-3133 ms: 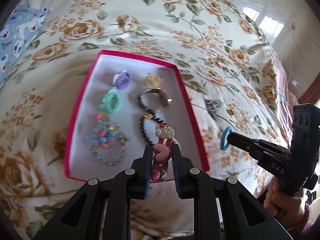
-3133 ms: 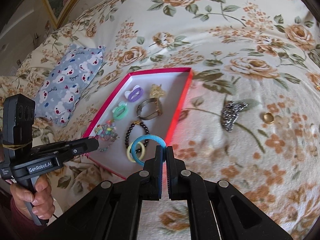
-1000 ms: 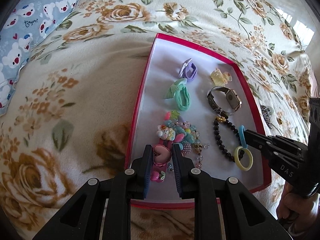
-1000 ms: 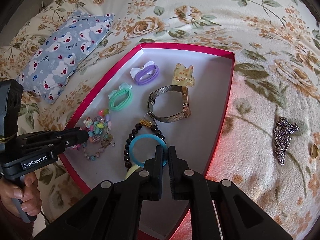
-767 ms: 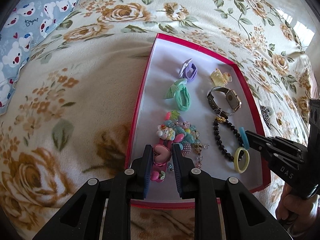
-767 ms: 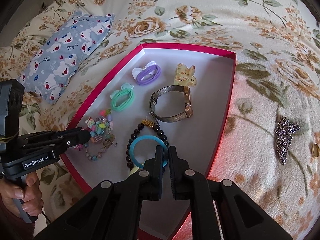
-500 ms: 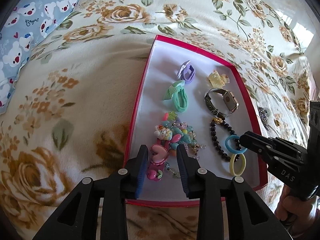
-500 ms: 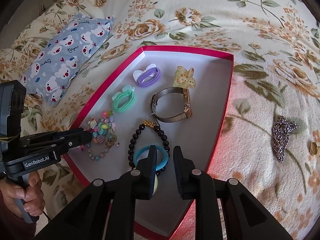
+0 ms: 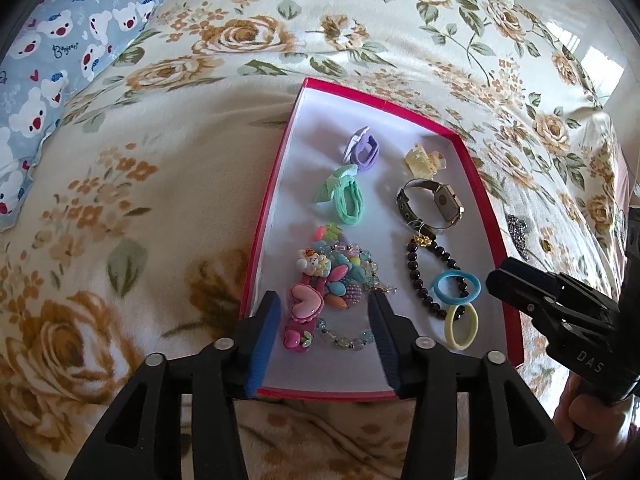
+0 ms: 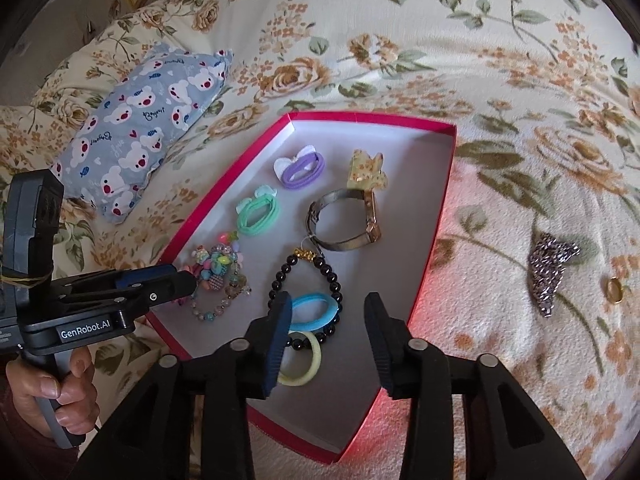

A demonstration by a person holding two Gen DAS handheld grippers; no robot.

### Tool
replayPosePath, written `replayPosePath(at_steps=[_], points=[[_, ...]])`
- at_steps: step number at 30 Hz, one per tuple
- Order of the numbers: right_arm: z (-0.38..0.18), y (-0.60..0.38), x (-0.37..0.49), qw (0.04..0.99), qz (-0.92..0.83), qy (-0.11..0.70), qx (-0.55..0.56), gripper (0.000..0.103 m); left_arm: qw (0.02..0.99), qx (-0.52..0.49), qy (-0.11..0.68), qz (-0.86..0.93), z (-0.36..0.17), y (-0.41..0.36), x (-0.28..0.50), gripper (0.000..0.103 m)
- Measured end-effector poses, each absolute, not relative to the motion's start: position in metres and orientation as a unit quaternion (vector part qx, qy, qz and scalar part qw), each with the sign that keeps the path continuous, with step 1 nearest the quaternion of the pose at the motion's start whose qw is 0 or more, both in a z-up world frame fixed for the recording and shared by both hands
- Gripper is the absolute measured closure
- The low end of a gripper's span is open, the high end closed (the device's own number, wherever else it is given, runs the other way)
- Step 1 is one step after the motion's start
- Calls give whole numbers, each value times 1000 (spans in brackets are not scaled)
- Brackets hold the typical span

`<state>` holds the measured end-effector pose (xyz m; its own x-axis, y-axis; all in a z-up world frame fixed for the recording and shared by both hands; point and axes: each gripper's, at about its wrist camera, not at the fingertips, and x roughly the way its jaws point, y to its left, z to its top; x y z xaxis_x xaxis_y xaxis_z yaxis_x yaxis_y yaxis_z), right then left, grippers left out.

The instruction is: Organize jewelry

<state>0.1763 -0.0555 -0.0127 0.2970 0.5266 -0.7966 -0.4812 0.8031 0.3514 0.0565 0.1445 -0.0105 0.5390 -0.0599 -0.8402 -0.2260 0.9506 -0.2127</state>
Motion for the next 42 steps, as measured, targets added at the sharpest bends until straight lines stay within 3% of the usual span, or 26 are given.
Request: replayPosePath(at_steps=[5, 16, 19, 24, 27, 34, 42], points=[[-5, -63, 173, 814, 311, 489, 35, 45, 869, -149, 469, 50, -3, 146, 48, 43], [2, -71, 162, 821, 316, 473, 49, 38, 879, -139, 452, 51, 15, 141, 28, 31], [4, -72, 159, 824, 317, 468, 52, 28, 881, -144, 448, 54, 19, 144, 21, 27], [6, -75, 153, 826, 318, 462, 56, 26, 879, -161, 444, 59, 23, 151, 11, 18], [8, -79, 149, 832, 313, 454, 63, 18, 877, -184, 438, 67, 24, 157, 3, 10], [9, -88, 136, 839, 313, 437, 81, 16, 884, -195, 412, 103, 22, 157, -21, 8], [23, -94, 112, 858, 314, 404, 50, 10, 904, -133, 386, 130, 27, 133, -48, 3]])
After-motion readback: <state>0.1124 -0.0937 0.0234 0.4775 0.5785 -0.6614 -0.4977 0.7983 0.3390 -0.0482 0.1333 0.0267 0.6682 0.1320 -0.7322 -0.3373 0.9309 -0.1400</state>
